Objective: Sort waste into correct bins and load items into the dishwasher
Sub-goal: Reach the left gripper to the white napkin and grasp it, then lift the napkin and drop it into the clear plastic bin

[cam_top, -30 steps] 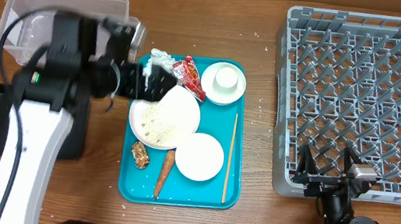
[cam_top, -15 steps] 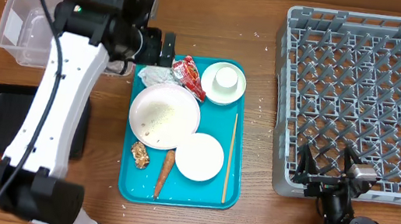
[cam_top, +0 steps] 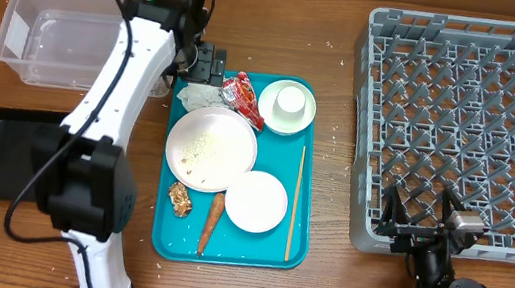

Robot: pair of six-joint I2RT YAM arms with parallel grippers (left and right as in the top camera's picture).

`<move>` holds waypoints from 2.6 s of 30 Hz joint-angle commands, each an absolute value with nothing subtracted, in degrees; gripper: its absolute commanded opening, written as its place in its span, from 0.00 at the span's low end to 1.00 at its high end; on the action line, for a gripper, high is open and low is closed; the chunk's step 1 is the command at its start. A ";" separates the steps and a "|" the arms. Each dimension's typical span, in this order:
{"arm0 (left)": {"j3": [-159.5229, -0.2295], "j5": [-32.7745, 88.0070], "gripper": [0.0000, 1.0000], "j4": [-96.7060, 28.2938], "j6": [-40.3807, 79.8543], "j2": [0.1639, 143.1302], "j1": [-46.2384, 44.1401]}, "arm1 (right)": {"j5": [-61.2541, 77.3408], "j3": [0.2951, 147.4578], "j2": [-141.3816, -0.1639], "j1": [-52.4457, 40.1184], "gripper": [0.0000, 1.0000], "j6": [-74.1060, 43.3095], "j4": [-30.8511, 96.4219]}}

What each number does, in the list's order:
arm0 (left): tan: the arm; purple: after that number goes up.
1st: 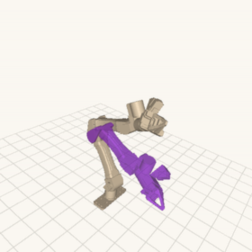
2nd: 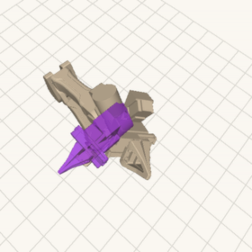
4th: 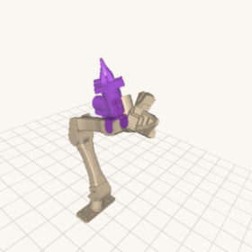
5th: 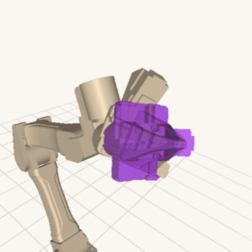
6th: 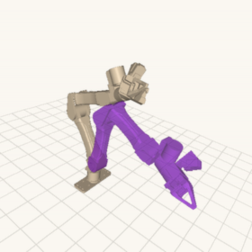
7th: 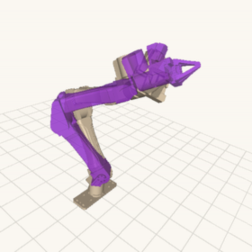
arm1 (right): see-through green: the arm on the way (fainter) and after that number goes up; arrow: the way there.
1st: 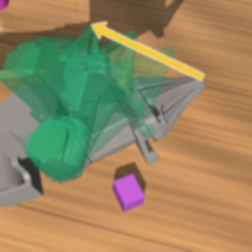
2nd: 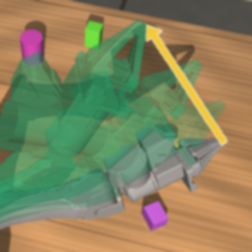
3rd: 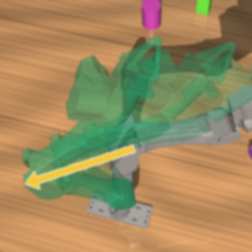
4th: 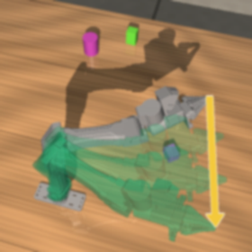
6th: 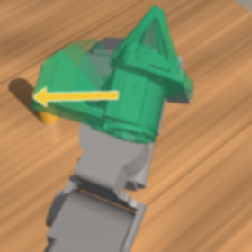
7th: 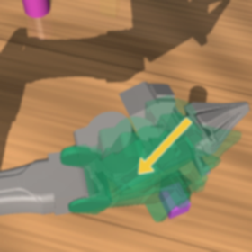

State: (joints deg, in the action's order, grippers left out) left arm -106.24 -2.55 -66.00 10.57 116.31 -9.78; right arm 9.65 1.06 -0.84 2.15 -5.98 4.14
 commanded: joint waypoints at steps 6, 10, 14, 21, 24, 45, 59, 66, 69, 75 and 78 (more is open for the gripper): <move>-107.46 -2.74 0.81 -63.44 10.74 123.68 -10.66 | 9.50 0.47 -0.19 1.83 1.00 -5.96 3.90; -107.46 -2.74 0.80 -61.52 10.72 126.13 -11.20 | 9.50 0.47 -0.19 1.83 1.00 -5.96 3.92; -107.46 -2.72 0.74 -61.08 10.79 128.22 -11.46 | 9.52 0.47 -0.19 1.83 1.00 -5.96 3.92; -107.46 -3.66 0.70 -60.75 11.22 130.67 -11.27 | 9.50 0.47 -0.19 1.83 1.00 -5.96 3.92; -107.46 -3.57 0.69 -60.31 11.42 130.74 -10.98 | 9.50 0.47 -0.19 1.83 1.00 -5.96 3.90; -115.61 -3.01 0.29 -68.34 12.49 130.58 -10.90 | 9.52 0.47 -0.19 1.83 1.00 -5.96 3.92; -116.42 -2.94 0.04 -70.78 12.49 130.58 -10.92 | 9.50 0.47 -0.19 1.83 1.00 -5.96 3.92; -119.48 -2.96 0.04 -74.54 13.56 130.34 -10.94 | 9.52 0.47 -0.19 1.83 1.00 -5.96 3.90; -122.87 -2.96 0.04 -76.73 13.91 130.32 -10.94 | 9.50 0.47 -0.19 1.83 1.00 -5.96 3.92; -129.34 -2.92 0.04 -80.38 14.87 130.32 -10.90 | 9.50 0.47 -0.19 1.83 1.00 -5.96 3.92; -131.07 -2.92 0.04 -81.73 14.87 130.32 -10.90 | 9.50 0.47 -0.19 1.83 1.00 -5.96 3.92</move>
State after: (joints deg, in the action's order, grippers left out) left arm -128.66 -3.25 -80.95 13.61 130.32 -11.20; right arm 9.63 1.06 -0.84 2.15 -5.93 4.19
